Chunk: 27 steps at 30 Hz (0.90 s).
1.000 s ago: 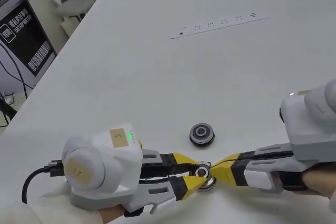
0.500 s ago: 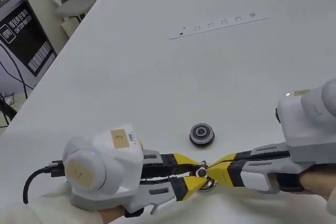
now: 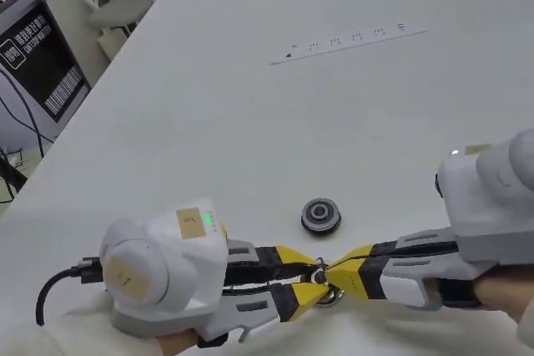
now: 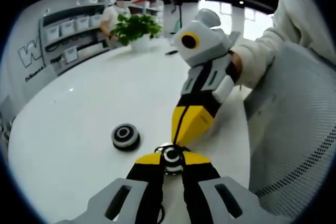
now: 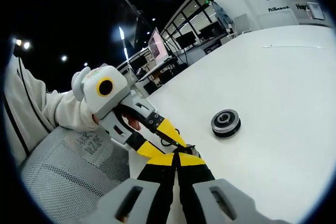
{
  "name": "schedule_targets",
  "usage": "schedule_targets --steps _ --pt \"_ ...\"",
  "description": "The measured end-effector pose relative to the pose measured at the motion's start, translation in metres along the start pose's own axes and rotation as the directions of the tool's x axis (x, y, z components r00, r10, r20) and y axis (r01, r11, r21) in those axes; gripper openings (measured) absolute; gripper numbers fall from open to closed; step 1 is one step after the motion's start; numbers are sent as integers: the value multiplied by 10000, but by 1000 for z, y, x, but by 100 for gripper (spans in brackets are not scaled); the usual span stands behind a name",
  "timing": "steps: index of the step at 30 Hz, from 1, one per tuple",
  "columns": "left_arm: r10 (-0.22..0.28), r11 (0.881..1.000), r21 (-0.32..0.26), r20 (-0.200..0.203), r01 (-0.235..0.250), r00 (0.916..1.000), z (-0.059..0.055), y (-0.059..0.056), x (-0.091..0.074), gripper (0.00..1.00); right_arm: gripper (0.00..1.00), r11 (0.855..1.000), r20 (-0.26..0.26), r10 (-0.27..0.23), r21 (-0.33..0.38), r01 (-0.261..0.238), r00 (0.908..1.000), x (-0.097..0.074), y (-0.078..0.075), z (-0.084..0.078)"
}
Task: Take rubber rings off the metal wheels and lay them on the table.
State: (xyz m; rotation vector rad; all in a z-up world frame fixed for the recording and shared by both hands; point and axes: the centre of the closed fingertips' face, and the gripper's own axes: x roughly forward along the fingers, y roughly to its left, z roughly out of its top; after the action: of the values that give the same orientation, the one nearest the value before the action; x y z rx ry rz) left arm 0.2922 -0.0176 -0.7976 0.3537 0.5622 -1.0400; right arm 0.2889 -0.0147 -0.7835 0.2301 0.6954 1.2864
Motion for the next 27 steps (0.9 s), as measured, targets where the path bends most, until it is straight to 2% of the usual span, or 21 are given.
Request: schedule_targets --steps 10,14,16,27 --pt "17 10000 -27 15 -17 10000 0 0 0 13 0 10000 38 8 -96 -8 10000 -1 2 2" --pt "52 10000 -42 7 -52 10000 0 1 0 13 0 9996 -157 -279 -94 278 9995 -2 -5 -2" --pt "48 10000 -52 33 -48 10000 0 0 0 13 0 9979 -402 -620 -223 611 9973 -2 -12 -7" --pt "107 9996 -278 -72 -109 9999 2 -1 1 14 0 9982 -353 -585 -127 581 9977 -5 -12 -5"
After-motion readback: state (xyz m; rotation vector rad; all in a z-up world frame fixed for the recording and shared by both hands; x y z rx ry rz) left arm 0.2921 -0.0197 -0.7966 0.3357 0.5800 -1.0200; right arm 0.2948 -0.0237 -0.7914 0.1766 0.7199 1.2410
